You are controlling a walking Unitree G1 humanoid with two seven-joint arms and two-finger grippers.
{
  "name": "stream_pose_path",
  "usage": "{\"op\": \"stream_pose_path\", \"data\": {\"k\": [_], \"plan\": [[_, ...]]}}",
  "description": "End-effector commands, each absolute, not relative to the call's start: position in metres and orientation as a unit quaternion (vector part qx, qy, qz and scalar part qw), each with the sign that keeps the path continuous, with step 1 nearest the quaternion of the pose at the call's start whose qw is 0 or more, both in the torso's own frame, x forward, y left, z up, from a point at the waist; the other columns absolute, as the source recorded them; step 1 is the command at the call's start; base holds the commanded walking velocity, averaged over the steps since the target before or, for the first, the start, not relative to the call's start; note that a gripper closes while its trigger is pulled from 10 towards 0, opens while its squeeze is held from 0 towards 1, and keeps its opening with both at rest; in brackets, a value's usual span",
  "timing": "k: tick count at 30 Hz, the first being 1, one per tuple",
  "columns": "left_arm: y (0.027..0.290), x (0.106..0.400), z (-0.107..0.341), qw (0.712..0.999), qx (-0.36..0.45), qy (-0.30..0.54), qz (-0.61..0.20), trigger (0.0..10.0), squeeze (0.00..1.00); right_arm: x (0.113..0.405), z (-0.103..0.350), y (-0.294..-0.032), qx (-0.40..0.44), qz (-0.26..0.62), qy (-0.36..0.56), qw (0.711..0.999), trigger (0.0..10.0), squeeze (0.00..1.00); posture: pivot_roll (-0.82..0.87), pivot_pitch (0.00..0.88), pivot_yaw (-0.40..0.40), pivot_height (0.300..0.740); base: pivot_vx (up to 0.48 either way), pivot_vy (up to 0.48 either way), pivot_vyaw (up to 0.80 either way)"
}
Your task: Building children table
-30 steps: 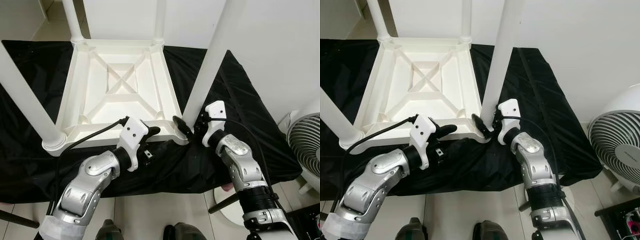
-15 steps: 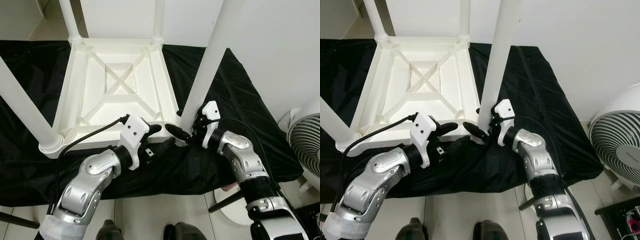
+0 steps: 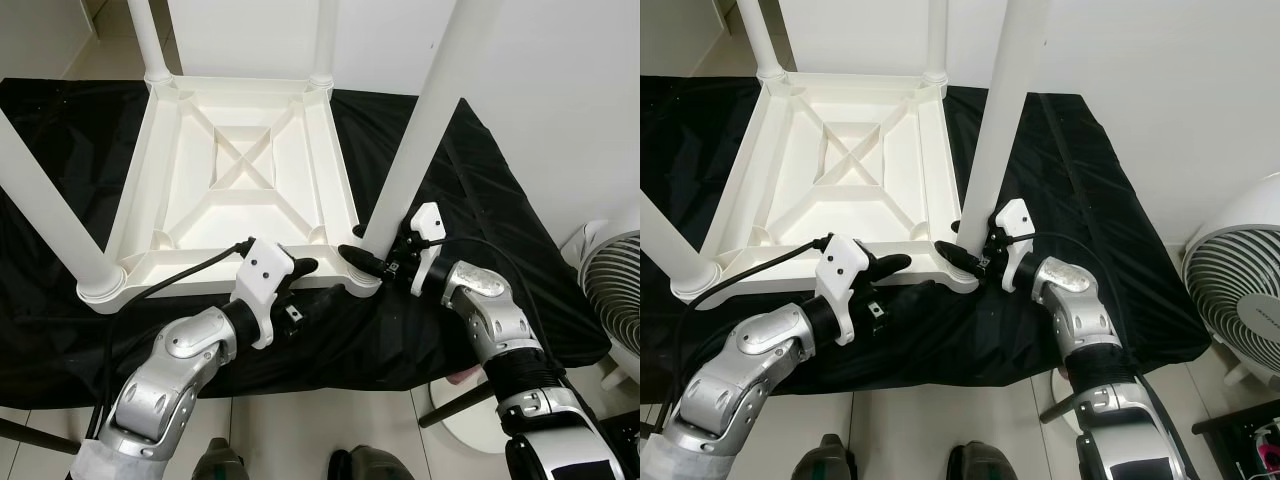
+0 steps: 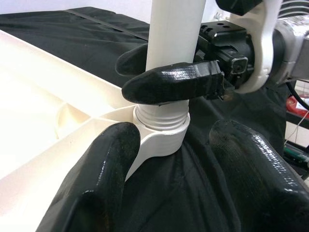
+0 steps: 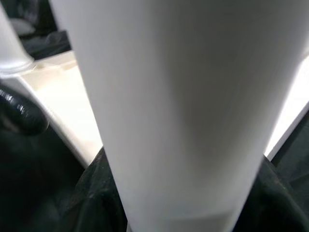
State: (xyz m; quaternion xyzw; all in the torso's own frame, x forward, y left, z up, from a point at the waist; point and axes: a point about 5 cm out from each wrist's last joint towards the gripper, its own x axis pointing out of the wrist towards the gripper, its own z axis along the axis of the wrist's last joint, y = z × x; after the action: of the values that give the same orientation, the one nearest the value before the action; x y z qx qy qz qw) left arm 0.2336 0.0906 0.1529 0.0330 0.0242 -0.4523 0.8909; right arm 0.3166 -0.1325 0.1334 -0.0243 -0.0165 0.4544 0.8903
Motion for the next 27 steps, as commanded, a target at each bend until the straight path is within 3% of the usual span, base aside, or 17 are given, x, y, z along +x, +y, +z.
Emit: {"op": "stream_pose_path", "data": {"k": [1, 6, 8, 12, 16, 23, 27], "plan": [[0.092, 0.233, 0.154, 0.894, 0.040, 0.023, -0.446, 10.0, 0.00, 0.314, 0.136, -0.133, 0.011, 0.414, -0.042, 0.909, 0.0, 0.00, 0.03, 0.037, -0.042, 0.740, 0.000, 0.000, 0.00], [0.090, 0.232, 0.155, 0.893, 0.038, 0.022, -0.448, 10.0, 0.00, 0.313, 0.136, -0.131, 0.022, 0.372, -0.050, 0.927, 0.0, 0.00, 0.03, 0.035, -0.045, 0.740, 0.000, 0.000, 0.00], [0.090, 0.231, 0.153, 0.891, 0.042, 0.025, -0.451, 10.0, 0.00, 0.312, 0.134, -0.129, 0.032, 0.313, -0.058, 0.947, 0.0, 0.00, 0.03, 0.034, -0.046, 0.740, 0.000, 0.000, 0.00], [0.090, 0.231, 0.152, 0.891, 0.043, 0.026, -0.451, 10.0, 0.00, 0.311, 0.135, -0.127, 0.042, 0.300, -0.063, 0.951, 0.0, 0.00, 0.04, 0.032, -0.047, 0.740, 0.000, 0.000, 0.00], [0.092, 0.233, 0.153, 0.892, 0.046, 0.024, -0.448, 10.0, 0.00, 0.306, 0.139, -0.120, 0.042, 0.166, -0.076, 0.982, 0.0, 0.00, 0.03, 0.021, -0.049, 0.740, 0.000, 0.000, 0.00], [0.088, 0.237, 0.154, 0.893, 0.042, 0.017, -0.448, 10.0, 0.00, 0.304, 0.133, -0.112, 0.046, 0.081, -0.043, 0.995, 0.0, 0.00, 0.02, 0.000, -0.052, 0.740, 0.000, 0.000, 0.00], [0.086, 0.239, 0.154, 0.893, 0.039, 0.013, -0.449, 10.0, 0.00, 0.302, 0.133, -0.104, 0.049, 0.089, -0.043, 0.994, 0.0, 0.00, 0.02, 0.000, -0.052, 0.740, 0.000, 0.000, 0.00]]}}
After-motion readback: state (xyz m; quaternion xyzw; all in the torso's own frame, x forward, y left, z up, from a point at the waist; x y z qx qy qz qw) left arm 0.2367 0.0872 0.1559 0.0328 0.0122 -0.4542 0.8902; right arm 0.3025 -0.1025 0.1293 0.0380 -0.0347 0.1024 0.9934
